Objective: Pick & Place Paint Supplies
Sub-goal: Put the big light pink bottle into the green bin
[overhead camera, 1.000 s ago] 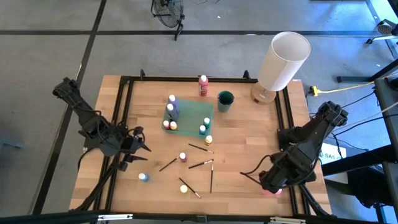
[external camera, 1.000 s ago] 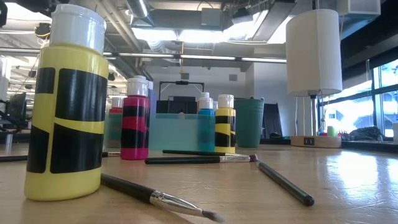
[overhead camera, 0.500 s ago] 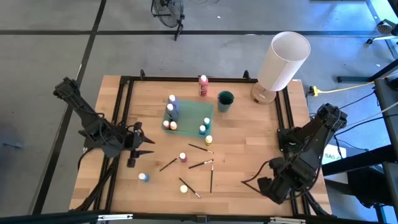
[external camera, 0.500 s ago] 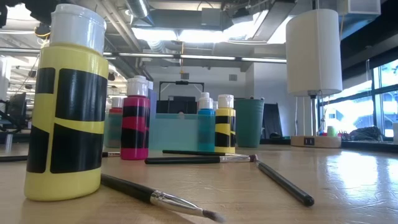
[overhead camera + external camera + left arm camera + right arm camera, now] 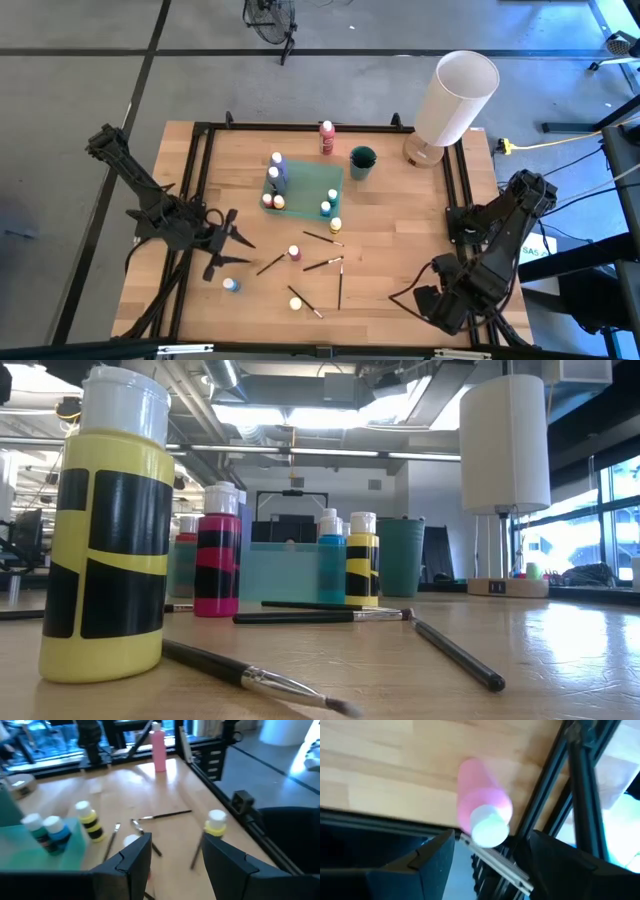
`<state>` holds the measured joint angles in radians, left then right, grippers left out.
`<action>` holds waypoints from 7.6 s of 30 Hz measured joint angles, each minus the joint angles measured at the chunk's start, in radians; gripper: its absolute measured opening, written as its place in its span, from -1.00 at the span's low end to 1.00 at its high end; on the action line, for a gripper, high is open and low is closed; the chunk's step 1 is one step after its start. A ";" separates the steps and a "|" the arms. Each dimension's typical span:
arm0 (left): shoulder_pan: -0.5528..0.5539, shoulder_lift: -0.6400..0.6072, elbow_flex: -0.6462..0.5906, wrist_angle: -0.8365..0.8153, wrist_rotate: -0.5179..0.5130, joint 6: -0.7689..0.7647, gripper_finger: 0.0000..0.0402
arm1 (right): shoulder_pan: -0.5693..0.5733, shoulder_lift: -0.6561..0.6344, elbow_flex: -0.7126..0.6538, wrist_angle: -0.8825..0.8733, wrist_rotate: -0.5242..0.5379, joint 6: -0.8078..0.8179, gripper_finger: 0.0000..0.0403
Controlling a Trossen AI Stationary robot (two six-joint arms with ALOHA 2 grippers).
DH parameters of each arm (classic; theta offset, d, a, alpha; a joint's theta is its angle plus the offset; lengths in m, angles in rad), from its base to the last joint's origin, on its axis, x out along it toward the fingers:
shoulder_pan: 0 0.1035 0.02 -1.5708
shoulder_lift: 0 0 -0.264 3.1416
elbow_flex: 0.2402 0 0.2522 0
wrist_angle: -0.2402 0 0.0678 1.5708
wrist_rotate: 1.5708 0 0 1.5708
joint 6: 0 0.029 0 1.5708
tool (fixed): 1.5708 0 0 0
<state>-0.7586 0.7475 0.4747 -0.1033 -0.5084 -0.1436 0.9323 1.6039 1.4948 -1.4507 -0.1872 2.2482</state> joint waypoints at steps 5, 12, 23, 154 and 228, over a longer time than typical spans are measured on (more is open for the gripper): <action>0.000 0.000 -0.010 0.002 -0.022 0.001 -0.16 | 0.010 0.000 0.000 -0.004 0.004 0.020 0.25; 0.000 0.000 -0.010 0.003 -0.022 -0.006 -0.16 | 0.012 0.000 0.000 -0.001 0.032 0.018 0.25; 0.000 0.000 -0.010 0.044 0.049 -0.041 -0.16 | 0.018 0.022 0.000 0.037 0.033 0.011 0.25; 0.008 0.146 -0.011 0.032 0.035 -0.201 -0.16 | -0.917 0.104 0.317 0.397 0.333 -1.804 -0.41; 0.008 0.291 -0.011 0.041 -0.050 -0.123 -0.16 | -1.256 0.585 0.678 -0.025 0.116 -1.625 -0.41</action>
<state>-0.7506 1.0386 0.4641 -0.0628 -0.5583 -0.2666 -0.3232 2.1891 2.1727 -1.4757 -0.0715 0.6227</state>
